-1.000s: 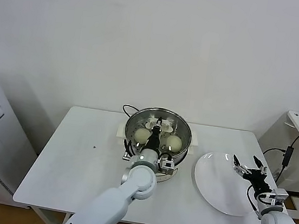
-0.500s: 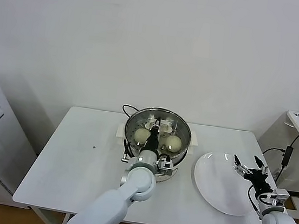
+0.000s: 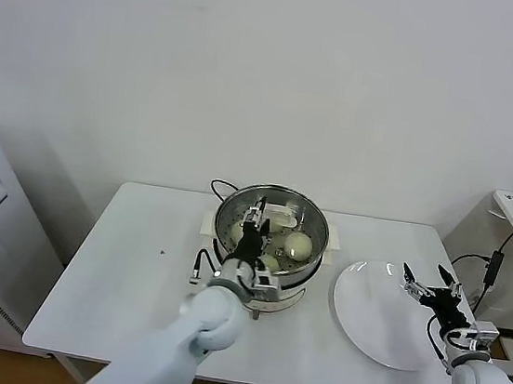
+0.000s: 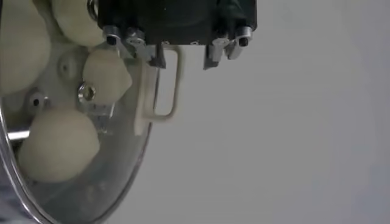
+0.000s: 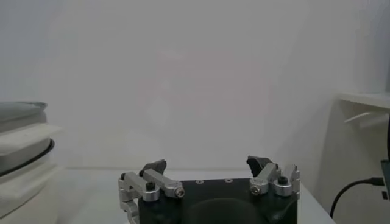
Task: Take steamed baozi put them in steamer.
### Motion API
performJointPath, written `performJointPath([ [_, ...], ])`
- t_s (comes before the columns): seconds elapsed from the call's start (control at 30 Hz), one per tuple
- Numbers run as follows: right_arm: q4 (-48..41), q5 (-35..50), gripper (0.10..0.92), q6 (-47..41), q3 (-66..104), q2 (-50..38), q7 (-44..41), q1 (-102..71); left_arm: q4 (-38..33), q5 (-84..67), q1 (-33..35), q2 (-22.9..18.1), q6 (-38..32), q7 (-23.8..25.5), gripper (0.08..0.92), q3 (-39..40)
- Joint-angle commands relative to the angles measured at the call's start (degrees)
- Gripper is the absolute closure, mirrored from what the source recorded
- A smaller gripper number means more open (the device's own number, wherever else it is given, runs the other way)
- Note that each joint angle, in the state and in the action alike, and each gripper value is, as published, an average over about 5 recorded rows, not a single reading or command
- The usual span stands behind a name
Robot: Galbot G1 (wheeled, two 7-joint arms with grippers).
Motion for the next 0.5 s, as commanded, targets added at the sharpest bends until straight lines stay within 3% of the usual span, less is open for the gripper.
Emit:
performJointPath([
  [0.03,0.5,0.9,0.203,-0.9,-0.3,-0.3,0.2,0.1,-18.4,-55.8,4.1,5.0,-15.2,9.8,0.330,-12.3],
  [0.23,2.1,3.1,0.203,-2.8,-0.7,0.2,1.1,-0.9,-22.0,-84.0,6.1,2.7,-14.1,-4.4,0.192,-24.7],
  [0.37,2.7,3.7,0.203,-1.5,-0.7,0.0,2.0,-1.1,-20.9,-87.9,9.9,3.0,-12.5,-11.9,0.178,-32.9],
  [0.5,4.0,3.4,0.203,-1.6,-1.1,-0.3,2.9,-1.3,-17.4,-82.9,15.4,4.5,-12.5,-14.2,0.177,-38.0],
])
